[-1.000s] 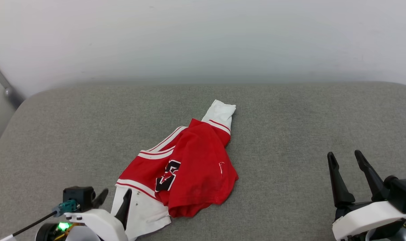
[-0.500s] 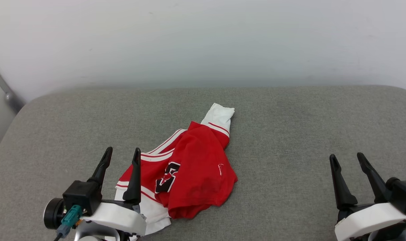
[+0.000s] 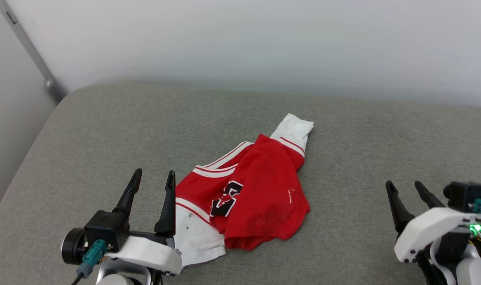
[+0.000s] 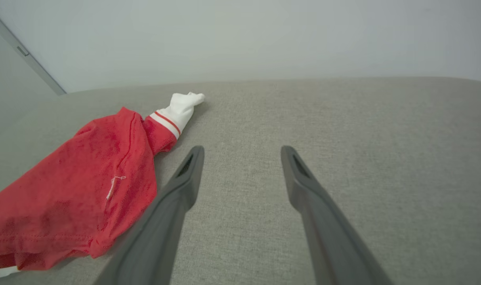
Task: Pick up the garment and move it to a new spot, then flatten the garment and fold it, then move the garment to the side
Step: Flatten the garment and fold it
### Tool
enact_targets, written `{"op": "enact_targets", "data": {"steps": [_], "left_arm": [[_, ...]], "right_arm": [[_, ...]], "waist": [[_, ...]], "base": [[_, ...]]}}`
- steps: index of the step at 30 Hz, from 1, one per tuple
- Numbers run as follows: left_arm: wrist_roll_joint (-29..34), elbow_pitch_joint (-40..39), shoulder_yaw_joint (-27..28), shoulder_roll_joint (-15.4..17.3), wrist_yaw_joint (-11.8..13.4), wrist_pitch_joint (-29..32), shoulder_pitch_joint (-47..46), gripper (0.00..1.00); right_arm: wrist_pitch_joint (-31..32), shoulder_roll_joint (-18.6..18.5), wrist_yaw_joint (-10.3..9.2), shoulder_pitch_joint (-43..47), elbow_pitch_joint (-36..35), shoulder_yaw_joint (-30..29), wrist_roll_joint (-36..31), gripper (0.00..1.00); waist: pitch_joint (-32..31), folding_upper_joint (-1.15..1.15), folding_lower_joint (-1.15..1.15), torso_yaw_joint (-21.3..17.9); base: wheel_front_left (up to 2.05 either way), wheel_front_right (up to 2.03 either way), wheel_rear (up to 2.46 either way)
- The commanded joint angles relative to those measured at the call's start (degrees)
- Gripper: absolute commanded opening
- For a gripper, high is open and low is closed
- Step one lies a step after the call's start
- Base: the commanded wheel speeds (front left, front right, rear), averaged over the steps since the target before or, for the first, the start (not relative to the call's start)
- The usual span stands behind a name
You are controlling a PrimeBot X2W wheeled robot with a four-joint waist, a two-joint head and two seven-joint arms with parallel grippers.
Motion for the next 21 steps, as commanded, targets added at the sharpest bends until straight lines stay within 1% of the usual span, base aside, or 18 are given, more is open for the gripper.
{"op": "enact_targets", "data": {"steps": [1, 3, 8, 12, 16, 21], "left_arm": [[0.3, 0.1, 0.2, -0.4, -0.4, -0.4, -1.0, 1.00], [1.2, 0.5, 0.0, -1.4, -1.2, -0.4, -1.9, 1.00], [3.3, 1.6, 0.1, -4.8, -3.5, -0.3, -4.2, 1.00], [5.1, 2.5, 1.0, -7.3, -5.5, -0.3, -5.4, 1.00], [6.6, 3.4, 2.4, -9.5, -7.4, -0.3, -6.3, 1.00], [8.4, 4.6, 3.9, -12.2, -9.7, -0.3, -6.7, 1.00]], "right_arm": [[1.8, -0.1, -0.02, -2.1, 1.1, 0.3, -0.4, 1.00], [6.5, -0.2, -0.02, -5.7, 4.2, 1.1, 0.4, 1.00], [18.4, -2.3, -0.02, -14.5, 10.4, 6.7, 2.6, 1.00], [25.7, -3.6, -0.02, -20.5, 14.5, 11.1, 4.9, 1.00], [29.9, -4.3, -0.03, -25.2, 19.6, 13.2, 6.0, 1.00], [31.6, -4.2, -0.02, -28.8, 27.3, 13.6, 5.9, 1.00]], "waist": [[2.1, 0.00, 0.00, 2.2], [3.8, 0.00, 0.00, 3.9], [7.7, 0.00, 0.00, 7.3], [10.0, 0.00, 0.00, 9.5], [11.8, 0.00, 0.00, 11.0], [13.5, 0.00, 0.00, 12.3]], "base": [[0.00, 0.00, 0.00], [0.00, 0.00, 0.00], [0.00, 0.00, 0.00], [0.00, 0.00, 0.00], [0.00, 0.00, 0.00], [0.00, 0.00, 0.00]]}}
